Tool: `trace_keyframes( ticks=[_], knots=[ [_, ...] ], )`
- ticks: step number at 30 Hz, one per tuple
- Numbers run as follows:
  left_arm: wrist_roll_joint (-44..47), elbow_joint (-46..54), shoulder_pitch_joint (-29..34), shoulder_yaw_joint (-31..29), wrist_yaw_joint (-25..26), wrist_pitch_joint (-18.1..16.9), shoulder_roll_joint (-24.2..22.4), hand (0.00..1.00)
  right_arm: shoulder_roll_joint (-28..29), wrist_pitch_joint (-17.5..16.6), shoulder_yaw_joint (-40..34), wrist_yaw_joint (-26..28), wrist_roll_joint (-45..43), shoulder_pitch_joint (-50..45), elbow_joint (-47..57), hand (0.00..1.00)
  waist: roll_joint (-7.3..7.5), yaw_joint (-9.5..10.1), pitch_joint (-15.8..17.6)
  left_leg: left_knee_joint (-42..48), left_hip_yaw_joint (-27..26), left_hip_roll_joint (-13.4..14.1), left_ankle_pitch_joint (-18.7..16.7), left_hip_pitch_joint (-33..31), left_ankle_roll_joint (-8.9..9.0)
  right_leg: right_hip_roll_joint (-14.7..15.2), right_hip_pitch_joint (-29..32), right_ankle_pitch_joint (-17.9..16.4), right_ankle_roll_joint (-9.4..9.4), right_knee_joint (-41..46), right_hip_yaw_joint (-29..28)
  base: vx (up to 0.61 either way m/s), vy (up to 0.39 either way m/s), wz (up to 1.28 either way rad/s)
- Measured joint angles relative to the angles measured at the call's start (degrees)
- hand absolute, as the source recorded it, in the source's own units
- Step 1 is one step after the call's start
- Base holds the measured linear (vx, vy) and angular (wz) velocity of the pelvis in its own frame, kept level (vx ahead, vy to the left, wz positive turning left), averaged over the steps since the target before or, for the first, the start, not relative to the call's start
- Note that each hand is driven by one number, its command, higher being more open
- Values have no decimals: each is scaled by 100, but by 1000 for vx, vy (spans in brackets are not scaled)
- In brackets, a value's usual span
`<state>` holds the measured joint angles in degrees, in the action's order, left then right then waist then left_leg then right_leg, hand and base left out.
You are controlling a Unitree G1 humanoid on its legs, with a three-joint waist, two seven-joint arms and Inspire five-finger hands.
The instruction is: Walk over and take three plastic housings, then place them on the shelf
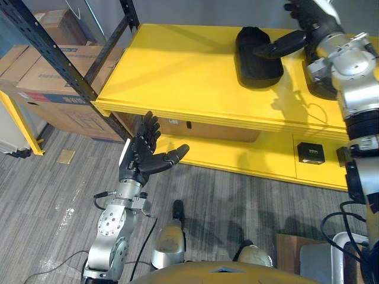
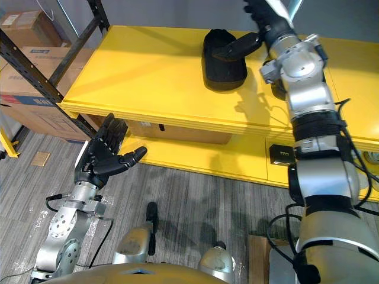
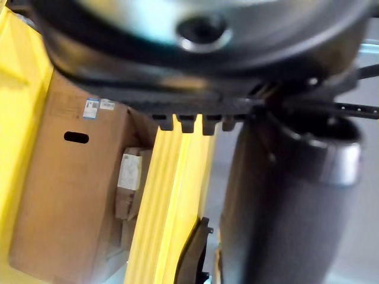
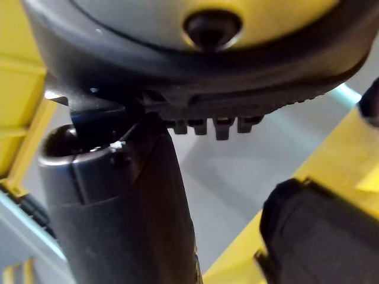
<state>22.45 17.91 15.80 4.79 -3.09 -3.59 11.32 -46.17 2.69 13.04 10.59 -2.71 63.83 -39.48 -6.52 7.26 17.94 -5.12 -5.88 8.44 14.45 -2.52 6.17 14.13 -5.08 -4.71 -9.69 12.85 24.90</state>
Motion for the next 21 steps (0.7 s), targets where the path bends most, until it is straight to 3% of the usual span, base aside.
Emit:
trace_keyframes(
  ticks=[9,15,21],
  knots=[
    [26,-63,37,277,-20,-124,267,100,-303,467,229,160,-332,-6,-48,100,-107,-101,-90,-2,-119,55,-97,0,39,-56,56,45,18,-115,-111,-4,-17,-6],
    [27,-413,-34,350,-10,-123,341,100,-276,491,332,600,-566,-50,-310,100,-38,-73,-196,5,-176,58,-64,5,-8,-68,54,70,11,-165,-150,33,-36,-4],
    [26,-412,-84,347,-15,-123,350,100,-1,740,331,957,-563,-204,-365,100,-18,-75,-207,-1,-176,75,-75,6,2,-81,55,56,25,-139,-149,-9,-26,0]
  ],
)
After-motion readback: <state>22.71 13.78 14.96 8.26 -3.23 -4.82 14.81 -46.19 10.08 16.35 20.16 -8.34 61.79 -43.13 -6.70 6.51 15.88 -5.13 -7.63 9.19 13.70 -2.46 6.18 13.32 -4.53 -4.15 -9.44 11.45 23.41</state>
